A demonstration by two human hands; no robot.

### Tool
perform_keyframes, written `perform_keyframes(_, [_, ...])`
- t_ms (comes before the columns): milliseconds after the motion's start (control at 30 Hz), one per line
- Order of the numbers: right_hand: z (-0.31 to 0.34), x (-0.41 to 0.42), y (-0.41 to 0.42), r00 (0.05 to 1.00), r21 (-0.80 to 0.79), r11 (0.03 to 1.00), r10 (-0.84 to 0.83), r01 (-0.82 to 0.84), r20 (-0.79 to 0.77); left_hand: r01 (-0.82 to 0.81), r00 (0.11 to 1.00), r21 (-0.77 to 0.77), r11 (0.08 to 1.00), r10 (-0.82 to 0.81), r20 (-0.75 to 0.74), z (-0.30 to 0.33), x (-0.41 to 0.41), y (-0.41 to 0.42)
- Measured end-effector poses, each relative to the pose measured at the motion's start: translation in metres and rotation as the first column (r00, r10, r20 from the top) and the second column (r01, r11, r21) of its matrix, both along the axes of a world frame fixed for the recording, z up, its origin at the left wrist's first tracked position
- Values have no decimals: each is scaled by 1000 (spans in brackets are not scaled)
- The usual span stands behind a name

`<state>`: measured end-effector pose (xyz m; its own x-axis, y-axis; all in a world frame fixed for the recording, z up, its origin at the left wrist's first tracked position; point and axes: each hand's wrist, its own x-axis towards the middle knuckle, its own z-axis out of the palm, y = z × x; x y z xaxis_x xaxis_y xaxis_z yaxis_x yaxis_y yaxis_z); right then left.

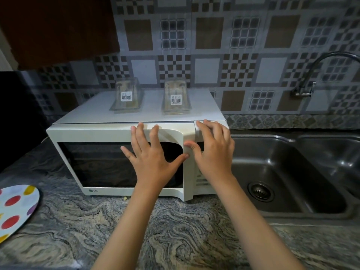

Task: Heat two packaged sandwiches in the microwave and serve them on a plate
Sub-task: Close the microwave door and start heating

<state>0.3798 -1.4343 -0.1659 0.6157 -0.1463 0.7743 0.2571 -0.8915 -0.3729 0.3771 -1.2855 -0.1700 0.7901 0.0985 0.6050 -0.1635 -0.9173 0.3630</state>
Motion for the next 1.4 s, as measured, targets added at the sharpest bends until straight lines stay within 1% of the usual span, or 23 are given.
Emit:
perform_keyframes(133, [-2,-1,1,1000,7,1000,-10,10,22,5,1000,2,1000,-5,9,0,0,0])
perform_keyframes(433, [0,-3,0,999,14,1000,-2,2,44,-4,1000,32,999,5,-23,3,-4,-1])
perform_keyframes(500, [-1,-2,1,998,13,1000,-16,15,58,-5,1000,34,999,6,-28,4,-3,-1])
perform_keyframes(633, [0,5,6,990,-6,995,-102,103,101,-20,999,60,998,22,-36,8,5,-4])
perform_keyframes(767, [-2,6,5,988,-17,994,-101,103,121,-38,998,85,996,41,-43,8,4,-6])
perform_keyframes(867, [-1,6,3,991,-2,996,-87,87,102,-31,996,111,993,40,-85,14,2,-8])
perform_keyframes(933, [1,3,3,996,26,998,-57,55,72,14,993,140,990,3,-116,17,1,-12])
perform_keyframes(1033, [7,-2,-2,1000,56,998,13,-13,-4,98,992,215,972,-77,-103,18,0,-20])
perform_keyframes(1100, [12,-6,-8,990,131,984,131,-122,-57,119,989,210,970,-98,-107,19,-1,-25])
perform_keyframes(1133, [14,-10,-13,976,224,954,215,-201,-38,121,988,201,972,-99,-117,20,0,-28])
perform_keyframes(1167, [15,-15,-17,961,334,904,274,-267,27,120,987,195,973,-96,-131,21,-1,-30])
perform_keyframes(1200, [13,-21,-22,954,432,851,274,-299,121,120,985,194,974,-93,-143,22,0,-32])
perform_keyframes(1233, [7,-26,-26,953,512,805,223,-300,207,118,985,190,975,-90,-148,23,0,-33])
perform_keyframes(1267, [0,-31,-28,955,578,767,156,-279,254,114,985,187,976,-87,-147,24,0,-34])
perform_keyframes(1300, [-11,-34,-31,962,632,735,105,-246,253,111,986,186,976,-85,-146,24,0,-35])
perform_keyframes(1333, [-25,-35,-34,976,671,714,85,-202,203,109,986,185,977,-82,-148,24,0,-36])
perform_keyframes(1400, [-57,-34,-38,989,704,701,145,-119,23,103,986,186,977,-75,-152,24,-1,-37])
